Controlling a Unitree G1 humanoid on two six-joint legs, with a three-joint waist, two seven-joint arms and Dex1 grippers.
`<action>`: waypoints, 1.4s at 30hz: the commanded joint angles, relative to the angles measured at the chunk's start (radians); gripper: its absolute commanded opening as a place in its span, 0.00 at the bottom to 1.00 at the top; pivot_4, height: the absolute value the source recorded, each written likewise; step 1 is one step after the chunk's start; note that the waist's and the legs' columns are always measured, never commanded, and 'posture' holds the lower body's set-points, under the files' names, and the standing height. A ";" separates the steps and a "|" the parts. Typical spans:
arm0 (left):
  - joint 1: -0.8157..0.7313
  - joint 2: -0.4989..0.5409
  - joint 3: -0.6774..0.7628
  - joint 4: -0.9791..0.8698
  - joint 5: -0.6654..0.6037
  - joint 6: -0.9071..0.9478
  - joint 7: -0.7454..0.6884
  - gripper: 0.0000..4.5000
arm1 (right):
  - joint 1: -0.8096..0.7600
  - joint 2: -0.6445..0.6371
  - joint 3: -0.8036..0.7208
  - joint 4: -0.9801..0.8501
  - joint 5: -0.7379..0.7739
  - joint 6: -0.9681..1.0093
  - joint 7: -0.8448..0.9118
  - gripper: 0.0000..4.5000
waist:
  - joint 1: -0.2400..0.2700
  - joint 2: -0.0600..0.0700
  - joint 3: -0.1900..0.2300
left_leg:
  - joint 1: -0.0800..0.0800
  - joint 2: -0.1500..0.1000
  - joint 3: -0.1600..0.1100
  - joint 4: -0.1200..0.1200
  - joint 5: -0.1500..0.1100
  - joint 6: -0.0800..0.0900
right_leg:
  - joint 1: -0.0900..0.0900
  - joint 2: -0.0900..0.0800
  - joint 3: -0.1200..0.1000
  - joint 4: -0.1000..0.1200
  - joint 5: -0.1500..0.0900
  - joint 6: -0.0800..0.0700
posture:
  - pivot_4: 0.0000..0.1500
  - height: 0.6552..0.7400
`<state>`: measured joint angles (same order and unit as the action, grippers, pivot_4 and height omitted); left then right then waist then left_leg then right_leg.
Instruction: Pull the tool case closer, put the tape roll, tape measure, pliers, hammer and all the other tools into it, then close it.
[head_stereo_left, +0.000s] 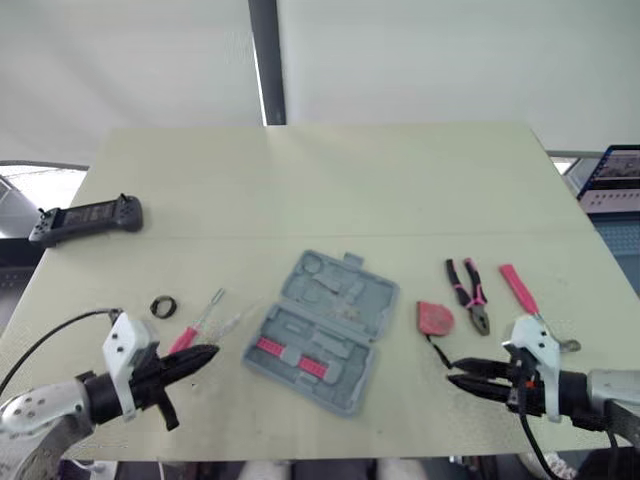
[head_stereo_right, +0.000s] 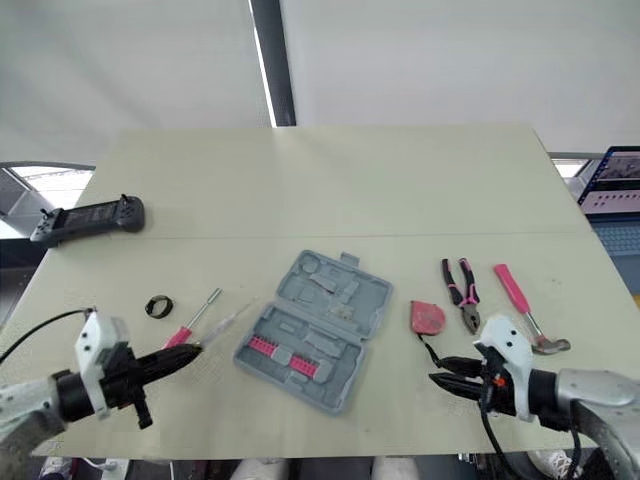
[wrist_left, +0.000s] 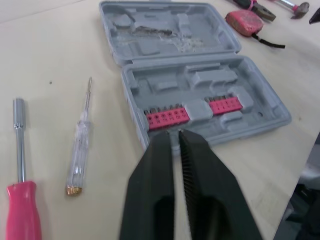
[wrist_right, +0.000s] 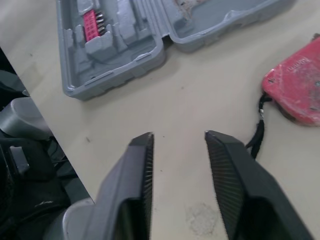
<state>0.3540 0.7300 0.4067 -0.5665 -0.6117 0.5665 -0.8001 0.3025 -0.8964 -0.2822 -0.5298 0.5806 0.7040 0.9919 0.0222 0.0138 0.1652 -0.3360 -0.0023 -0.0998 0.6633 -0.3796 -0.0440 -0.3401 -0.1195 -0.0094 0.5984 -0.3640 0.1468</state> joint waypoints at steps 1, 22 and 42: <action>-0.105 0.028 -0.057 0.038 -0.002 0.045 0.017 0.00 | -0.054 -0.001 0.056 -0.033 0.005 0.014 -0.021 0.01 | -0.001 0.000 0.000 | 0.000 0.000 0.000 0.000 0.000 0.000 | -0.001 0.000 0.000 0.001 0.000 0.000 | 1.00 1.00; -0.761 0.046 -0.493 0.626 0.195 0.138 -0.110 0.00 | -0.362 0.166 0.382 0.051 -0.159 0.139 -0.302 0.01 | -0.028 -0.002 0.000 | -0.001 -0.001 -0.001 0.000 0.001 -0.002 | -0.020 0.000 -0.007 0.022 0.000 0.001 | 1.00 1.00; -0.839 -0.071 -0.576 0.781 0.391 -0.011 -0.110 0.00 | -0.367 0.221 0.444 0.023 -0.208 0.174 -0.358 0.01 | -0.027 -0.002 0.000 | -0.001 -0.001 -0.002 0.001 0.001 -0.002 | -0.021 -0.001 -0.007 0.024 0.001 0.001 | 1.00 1.00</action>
<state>-0.4685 0.6633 -0.1710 0.2139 -0.2297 0.5741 -0.9030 -0.0626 -0.6826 0.1540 -0.4697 0.3738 0.8764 0.6432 -0.0047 0.0122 0.1654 -0.3366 -0.0032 -0.1013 0.6646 -0.3786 -0.0461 -0.3611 -0.1201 -0.0170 0.6228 -0.3635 0.1478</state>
